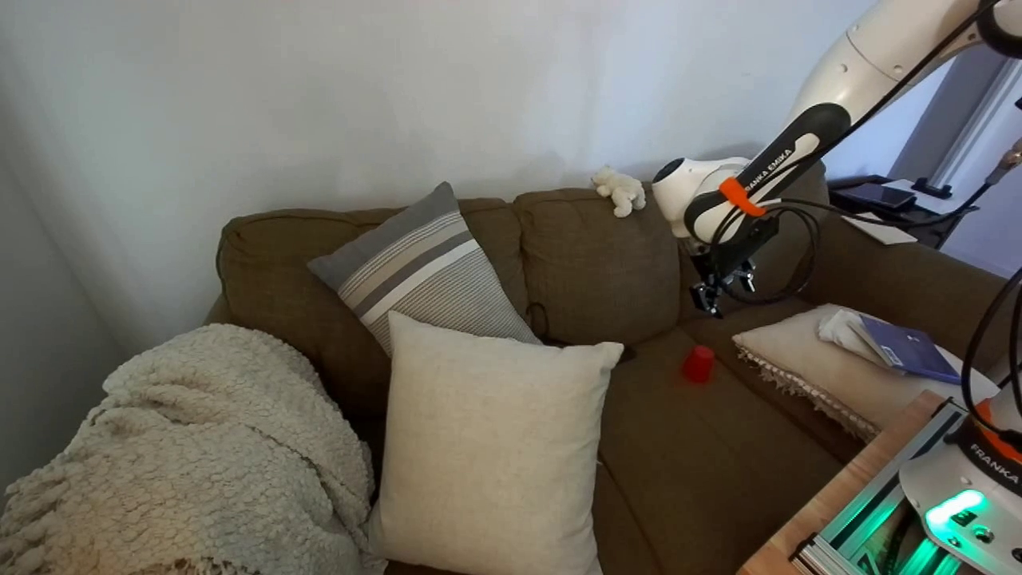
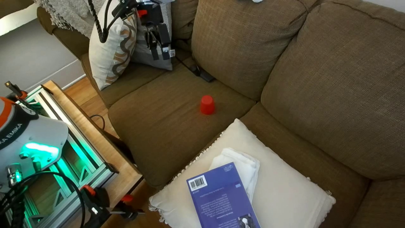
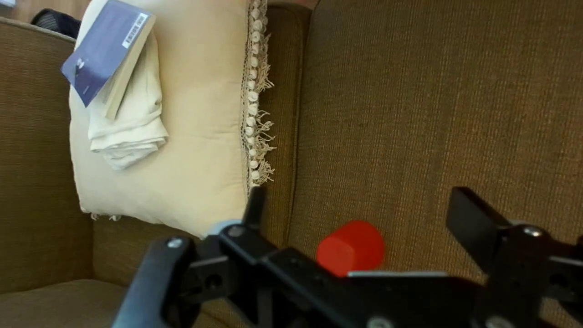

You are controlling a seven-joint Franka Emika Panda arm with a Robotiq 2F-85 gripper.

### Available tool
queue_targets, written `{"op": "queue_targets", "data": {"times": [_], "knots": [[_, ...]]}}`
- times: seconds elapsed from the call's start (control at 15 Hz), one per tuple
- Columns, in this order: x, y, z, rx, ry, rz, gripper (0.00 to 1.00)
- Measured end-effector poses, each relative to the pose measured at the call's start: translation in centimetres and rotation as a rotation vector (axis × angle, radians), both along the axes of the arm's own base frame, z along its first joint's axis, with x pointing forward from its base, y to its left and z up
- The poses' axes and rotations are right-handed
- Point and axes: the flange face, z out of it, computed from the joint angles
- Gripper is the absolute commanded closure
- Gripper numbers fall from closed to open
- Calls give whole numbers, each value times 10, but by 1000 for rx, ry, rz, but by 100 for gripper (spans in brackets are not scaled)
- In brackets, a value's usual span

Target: Move the black coat hanger to the right

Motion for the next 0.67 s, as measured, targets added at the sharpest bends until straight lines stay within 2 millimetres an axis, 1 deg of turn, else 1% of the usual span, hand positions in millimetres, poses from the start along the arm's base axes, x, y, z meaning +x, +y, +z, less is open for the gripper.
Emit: {"op": "queue_targets", "data": {"times": [0.2, 0.33, 0.47, 0.6, 0.67], "knots": [[3, 0, 12, 1, -22, 0, 0], [6, 1, 14, 10, -35, 14, 0], [17, 5, 4, 61, -80, 107, 0], [28, 3, -19, 116, -131, 209, 0], [33, -2, -33, 136, -154, 245, 0]]}}
